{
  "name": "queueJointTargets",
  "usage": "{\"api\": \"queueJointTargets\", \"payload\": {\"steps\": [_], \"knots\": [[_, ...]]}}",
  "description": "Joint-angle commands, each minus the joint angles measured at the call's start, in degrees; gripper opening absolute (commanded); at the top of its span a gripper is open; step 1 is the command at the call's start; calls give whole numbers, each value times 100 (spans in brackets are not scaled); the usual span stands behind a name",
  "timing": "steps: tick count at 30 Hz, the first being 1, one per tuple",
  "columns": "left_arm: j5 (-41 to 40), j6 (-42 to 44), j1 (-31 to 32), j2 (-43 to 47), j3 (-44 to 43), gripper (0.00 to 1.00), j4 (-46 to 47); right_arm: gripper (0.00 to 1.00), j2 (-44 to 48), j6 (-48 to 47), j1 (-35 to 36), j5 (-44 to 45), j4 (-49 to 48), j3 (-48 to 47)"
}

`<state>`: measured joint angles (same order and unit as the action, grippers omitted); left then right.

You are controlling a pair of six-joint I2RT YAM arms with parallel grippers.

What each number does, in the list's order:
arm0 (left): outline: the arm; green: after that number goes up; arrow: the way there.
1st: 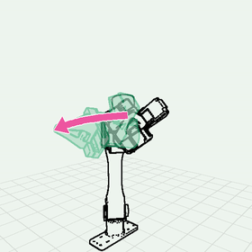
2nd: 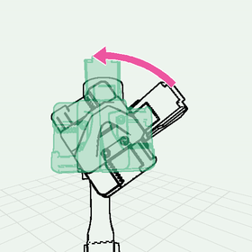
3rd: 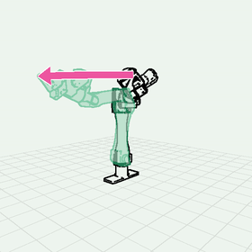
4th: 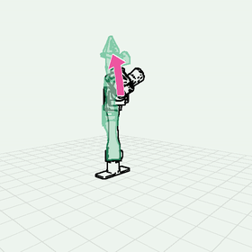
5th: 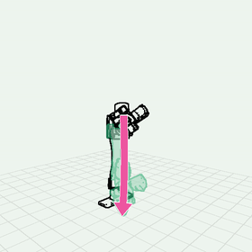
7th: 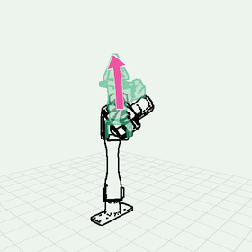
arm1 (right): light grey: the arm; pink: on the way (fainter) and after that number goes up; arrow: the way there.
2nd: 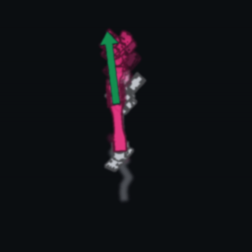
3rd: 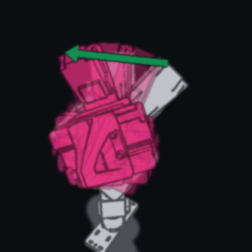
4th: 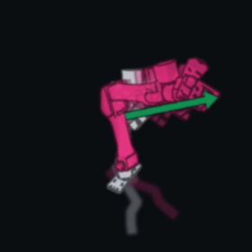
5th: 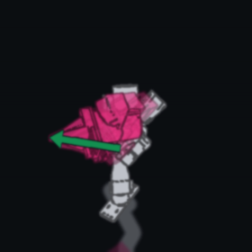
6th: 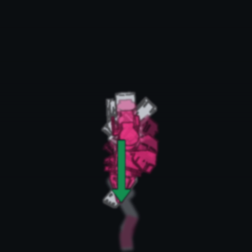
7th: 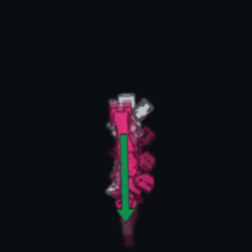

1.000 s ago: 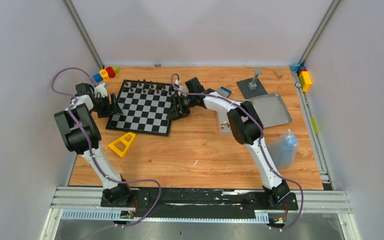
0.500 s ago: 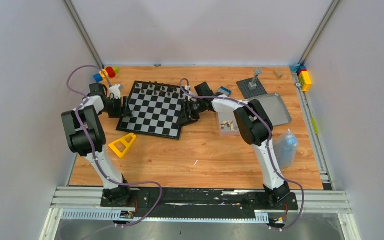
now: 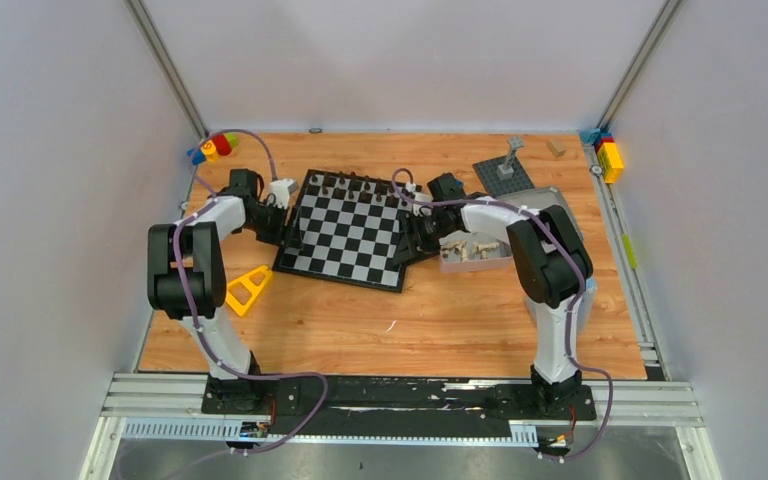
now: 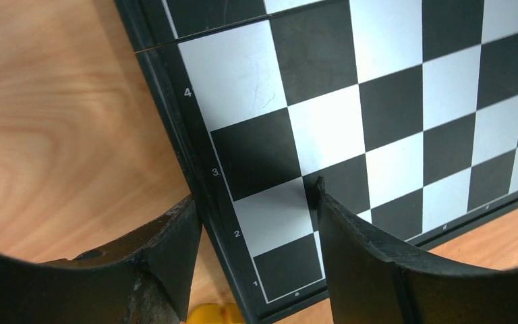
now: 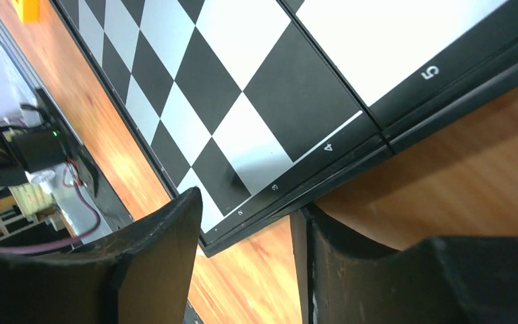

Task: Set up the chess pieces on the board
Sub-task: Move the chessboard to the center of the board.

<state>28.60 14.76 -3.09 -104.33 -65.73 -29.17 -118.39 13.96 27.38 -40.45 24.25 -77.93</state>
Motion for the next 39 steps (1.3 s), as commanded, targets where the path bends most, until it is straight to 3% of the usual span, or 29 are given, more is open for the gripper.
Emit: {"api": "queueJointTargets", "payload": {"steps": [1, 4, 9, 13, 17, 24, 31, 39], "knots": [[1056, 707, 540, 511, 382, 67, -820, 53, 536, -791, 216, -648, -372, 424], [1067, 1247, 549, 793, 546, 69, -1140, 58, 826, -1034, 207, -822, -296, 740], [771, 1920, 547, 1133, 711, 72, -1684, 67, 1175, -1319, 156, -209, -76, 941], [197, 1354, 524, 1381, 885, 75, -1004, 77, 1233, -1215, 41, 36, -61, 776], [-152, 657, 470, 1397, 762, 88, -371, 84, 1113, -1071, 44, 418, -38, 450], [-761, -97, 378, 925, 345, 97, 150, 86, 718, -930, 40, 1461, 173, -45], [-391, -465, 248, 441, -37, 99, 503, 86, 328, -1016, 44, 1830, 187, -417], [327, -553, 166, 240, -19, 98, 765, 84, 80, -1014, 22, 1199, 192, -715]]}}
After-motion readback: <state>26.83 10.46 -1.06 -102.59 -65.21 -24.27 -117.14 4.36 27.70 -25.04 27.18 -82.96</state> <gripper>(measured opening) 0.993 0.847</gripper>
